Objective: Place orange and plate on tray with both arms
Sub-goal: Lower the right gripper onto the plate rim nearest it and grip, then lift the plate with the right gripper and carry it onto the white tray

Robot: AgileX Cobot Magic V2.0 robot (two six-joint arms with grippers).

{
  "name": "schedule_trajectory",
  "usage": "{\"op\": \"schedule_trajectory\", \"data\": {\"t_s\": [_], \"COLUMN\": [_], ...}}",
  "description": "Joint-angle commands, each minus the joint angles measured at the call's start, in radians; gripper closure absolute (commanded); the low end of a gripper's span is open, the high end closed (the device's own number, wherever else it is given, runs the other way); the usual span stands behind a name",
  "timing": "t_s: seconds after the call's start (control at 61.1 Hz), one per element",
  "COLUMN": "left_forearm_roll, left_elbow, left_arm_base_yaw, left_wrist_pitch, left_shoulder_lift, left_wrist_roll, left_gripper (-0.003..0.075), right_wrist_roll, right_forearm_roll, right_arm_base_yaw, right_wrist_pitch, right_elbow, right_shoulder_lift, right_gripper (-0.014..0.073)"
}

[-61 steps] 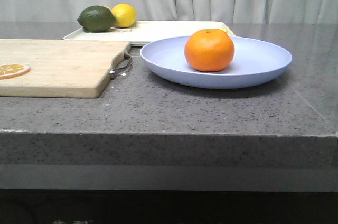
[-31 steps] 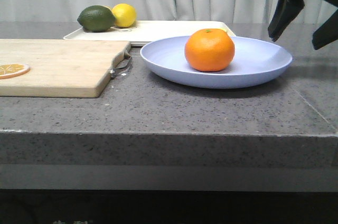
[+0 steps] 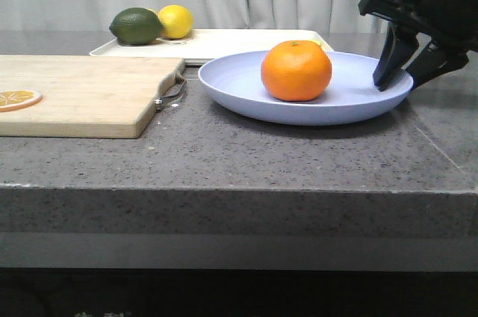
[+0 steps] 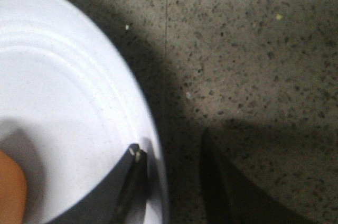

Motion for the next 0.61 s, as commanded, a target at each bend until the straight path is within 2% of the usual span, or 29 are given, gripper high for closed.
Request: {"op": "schedule_trajectory", "data": {"t_s": [0.0,0.114,0.392,0.589], "left_forearm_roll": [-0.008,-0.008,-0.008,-0.008], "left_elbow": [-0.025,-0.025,-0.025,-0.025], "left_arm_base_yaw": [0.001,0.001,0.001,0.001], "left_wrist_pitch": [-0.082,-0.082,-0.082,-0.082], "left_shoulder_lift": [0.012,0.012,0.012,0.012], "left_wrist_roll": [-0.008,-0.008,-0.008,-0.008], "left_gripper": [0.0738,0.0738,0.0738,0.0738], "right_wrist_roll": [-0.017,-0.017,-0.017,-0.017], "right_forearm_roll": [0.015,0.015,0.066,0.142], "right_arm_base_yaw": [-0.001,-0.001,-0.004,-0.004], "right_wrist_pitch": [-0.003,0.022,0.112,0.186], "right_elbow": [-0.036,-0.054,-0.183,-0.358], "right_shoulder_lift": [-0.038,-0.038,-0.029,0.034], "right_gripper": [0.05,0.0671,0.0655,0.0655]}}
